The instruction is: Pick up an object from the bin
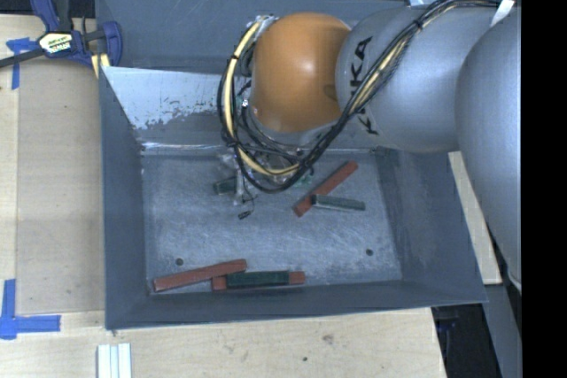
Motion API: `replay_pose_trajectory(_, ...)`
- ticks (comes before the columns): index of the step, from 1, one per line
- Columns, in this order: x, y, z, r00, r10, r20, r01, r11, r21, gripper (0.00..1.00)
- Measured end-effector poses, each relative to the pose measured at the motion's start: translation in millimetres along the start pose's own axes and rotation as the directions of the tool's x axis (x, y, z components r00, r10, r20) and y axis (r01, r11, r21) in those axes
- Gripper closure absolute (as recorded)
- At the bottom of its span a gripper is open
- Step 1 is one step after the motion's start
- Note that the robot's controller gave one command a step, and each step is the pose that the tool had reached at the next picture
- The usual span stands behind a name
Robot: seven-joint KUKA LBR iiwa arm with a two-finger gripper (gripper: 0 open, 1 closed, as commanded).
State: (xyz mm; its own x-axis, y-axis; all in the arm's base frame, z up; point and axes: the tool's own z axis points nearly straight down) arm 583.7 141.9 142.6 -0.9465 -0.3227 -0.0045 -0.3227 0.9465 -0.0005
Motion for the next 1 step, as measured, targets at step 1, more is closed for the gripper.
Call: replay_pose_trajectory(1,0.0,0.0,-9.9,1.000,0.001,0.000,-0.001,1.000,0.000,1.00)
